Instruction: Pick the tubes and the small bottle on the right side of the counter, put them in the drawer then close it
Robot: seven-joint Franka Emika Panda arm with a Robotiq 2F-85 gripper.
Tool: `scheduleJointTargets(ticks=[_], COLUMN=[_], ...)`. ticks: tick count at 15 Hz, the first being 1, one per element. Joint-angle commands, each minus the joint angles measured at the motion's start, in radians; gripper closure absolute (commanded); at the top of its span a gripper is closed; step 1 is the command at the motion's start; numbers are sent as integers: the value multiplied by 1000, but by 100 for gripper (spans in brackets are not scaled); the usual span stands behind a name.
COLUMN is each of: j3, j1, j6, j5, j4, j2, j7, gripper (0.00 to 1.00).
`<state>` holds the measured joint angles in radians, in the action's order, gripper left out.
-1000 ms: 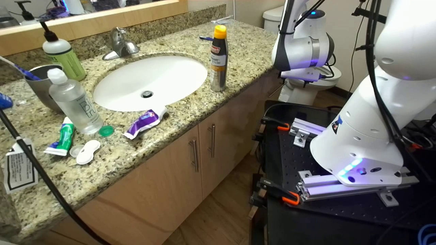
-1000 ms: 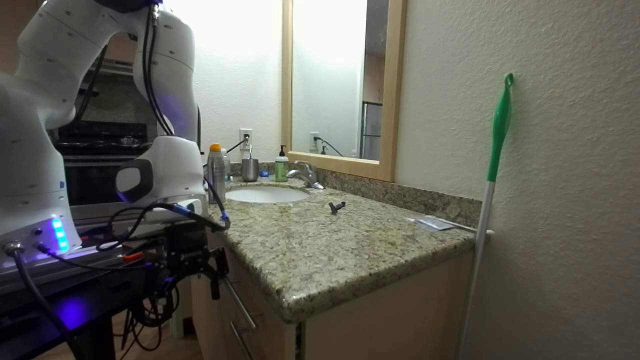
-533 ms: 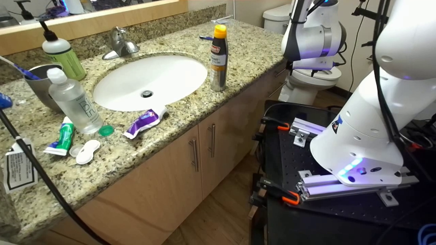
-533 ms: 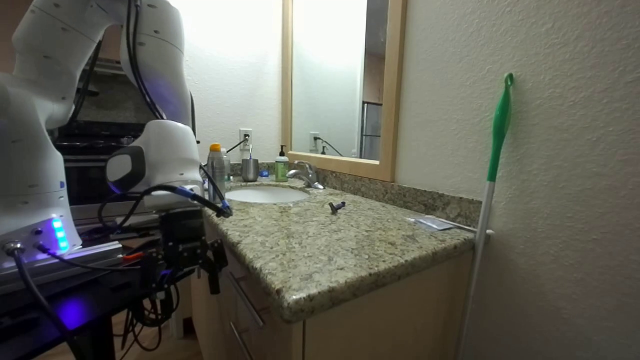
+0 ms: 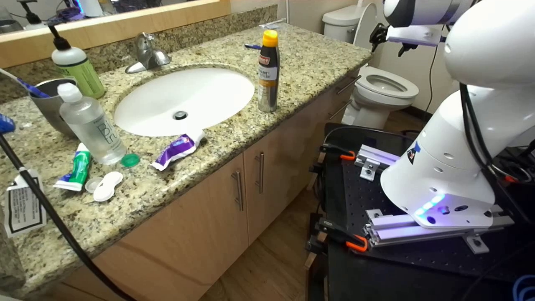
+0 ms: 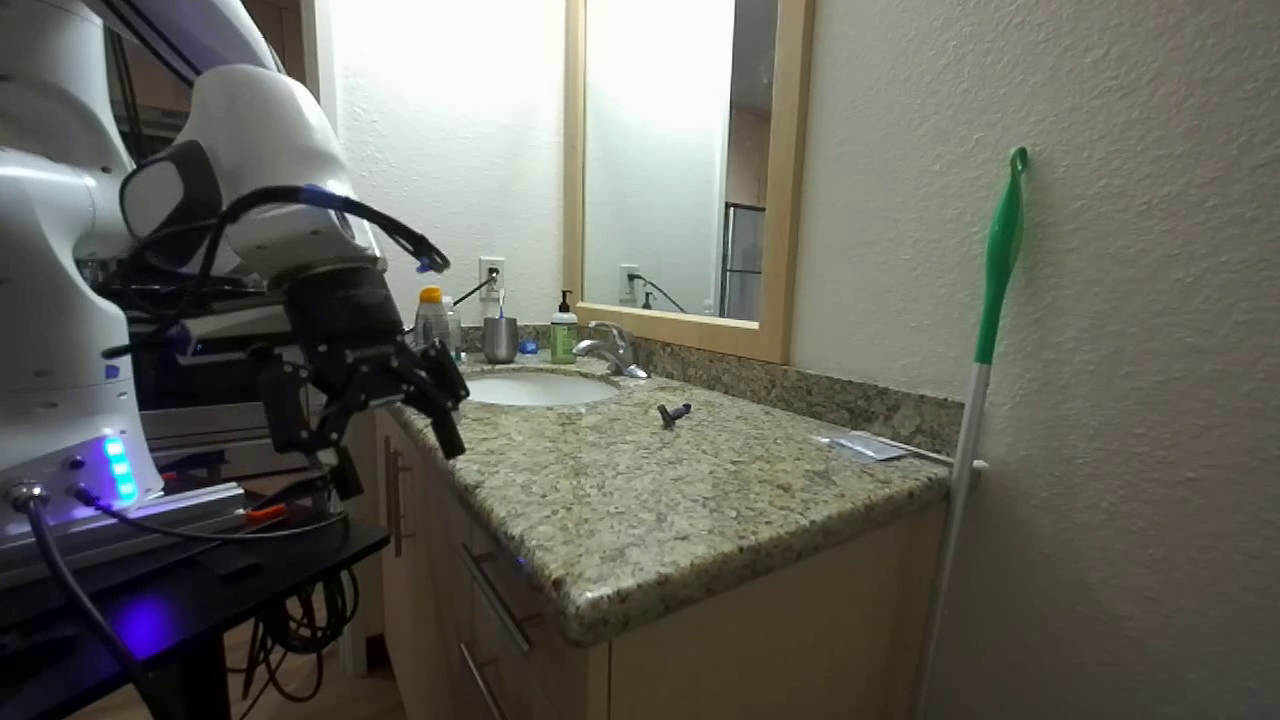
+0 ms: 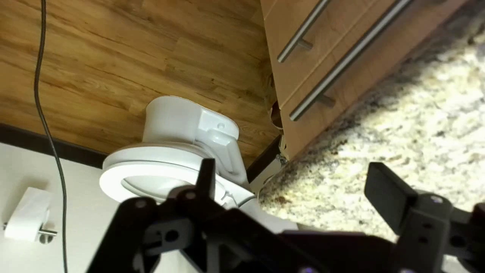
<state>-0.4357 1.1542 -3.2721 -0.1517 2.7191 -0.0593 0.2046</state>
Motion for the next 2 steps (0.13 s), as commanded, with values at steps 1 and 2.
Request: scheduleJointTargets(ticks=[1, 2], j3=[-11, -12], j1=[-42, -52], j6=[34, 51], j5=[146, 178], j4=[1, 0], j2=[33, 50], j7=[-62, -54], gripper=[0, 0])
